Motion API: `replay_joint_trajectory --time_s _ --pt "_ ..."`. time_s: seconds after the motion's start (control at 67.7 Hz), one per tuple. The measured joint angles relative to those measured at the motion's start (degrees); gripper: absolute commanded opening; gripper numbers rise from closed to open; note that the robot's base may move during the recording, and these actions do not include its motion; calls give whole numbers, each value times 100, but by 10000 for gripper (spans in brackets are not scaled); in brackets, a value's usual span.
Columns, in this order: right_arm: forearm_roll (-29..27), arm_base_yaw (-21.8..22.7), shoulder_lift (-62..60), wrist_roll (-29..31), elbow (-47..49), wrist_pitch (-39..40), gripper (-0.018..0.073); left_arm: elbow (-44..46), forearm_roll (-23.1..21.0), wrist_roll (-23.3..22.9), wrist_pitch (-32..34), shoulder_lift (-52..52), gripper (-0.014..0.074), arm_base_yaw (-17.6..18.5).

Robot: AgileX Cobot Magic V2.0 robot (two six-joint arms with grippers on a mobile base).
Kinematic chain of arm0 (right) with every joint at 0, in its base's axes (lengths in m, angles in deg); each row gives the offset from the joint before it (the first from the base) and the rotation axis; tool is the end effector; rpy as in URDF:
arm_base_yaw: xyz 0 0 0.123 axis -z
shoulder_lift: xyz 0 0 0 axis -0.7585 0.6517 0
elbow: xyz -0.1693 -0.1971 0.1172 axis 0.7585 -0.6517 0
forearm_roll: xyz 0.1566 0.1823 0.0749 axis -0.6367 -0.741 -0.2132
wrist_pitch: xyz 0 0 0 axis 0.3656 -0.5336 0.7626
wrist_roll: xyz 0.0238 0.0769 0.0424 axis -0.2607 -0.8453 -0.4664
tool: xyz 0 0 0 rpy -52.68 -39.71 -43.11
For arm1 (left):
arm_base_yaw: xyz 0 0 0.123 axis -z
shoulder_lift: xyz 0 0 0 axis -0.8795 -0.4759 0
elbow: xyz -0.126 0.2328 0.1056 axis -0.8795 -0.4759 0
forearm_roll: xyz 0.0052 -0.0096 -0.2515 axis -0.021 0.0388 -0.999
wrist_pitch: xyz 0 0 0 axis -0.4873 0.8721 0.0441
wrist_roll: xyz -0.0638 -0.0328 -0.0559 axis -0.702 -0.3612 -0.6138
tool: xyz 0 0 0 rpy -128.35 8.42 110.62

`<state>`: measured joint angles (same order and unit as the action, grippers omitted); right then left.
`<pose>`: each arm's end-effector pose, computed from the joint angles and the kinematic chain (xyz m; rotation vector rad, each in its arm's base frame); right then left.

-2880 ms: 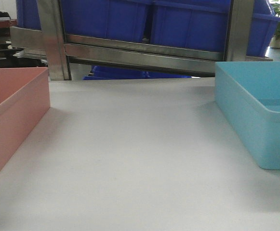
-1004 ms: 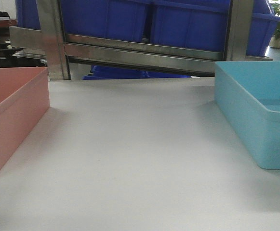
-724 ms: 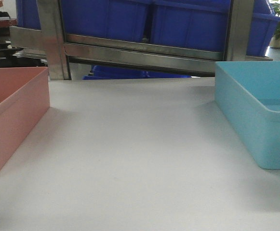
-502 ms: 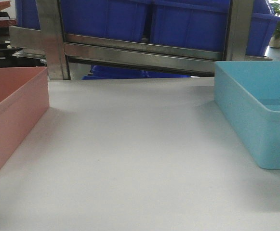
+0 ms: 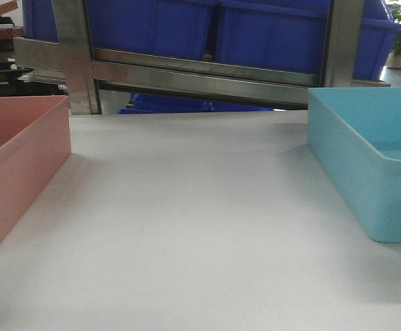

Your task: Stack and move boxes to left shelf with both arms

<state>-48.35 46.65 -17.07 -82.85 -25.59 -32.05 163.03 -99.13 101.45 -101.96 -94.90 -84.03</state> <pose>0.0569 0.0022 0.1950 0.0111 1.5949 0.0764 0.3653 0.1379 0.2076 -0.0607 2.8305 -0.0327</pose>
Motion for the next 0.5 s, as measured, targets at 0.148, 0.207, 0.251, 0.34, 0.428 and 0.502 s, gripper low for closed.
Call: replay_joint_trajectory --time_s 0.148,0.207,0.251,0.34,0.428,0.502 --pt "0 0 0 0 0 0 55 0 0 0 0 0 -3 0" --pt "0 0 0 0 0 0 55 0 0 0 0 0 -3 0" --pt "0 0 0 0 0 0 55 0 0 0 0 0 -3 -11" --pt "0 0 0 0 0 0 55 0 0 -29 -36 0 -3 -11" --pt "0 0 0 0 0 0 55 56 -14 -295 -137 0 -3 -11" --pt "0 0 0 0 0 0 55 204 -90 -481 -381 0 -2 -11"
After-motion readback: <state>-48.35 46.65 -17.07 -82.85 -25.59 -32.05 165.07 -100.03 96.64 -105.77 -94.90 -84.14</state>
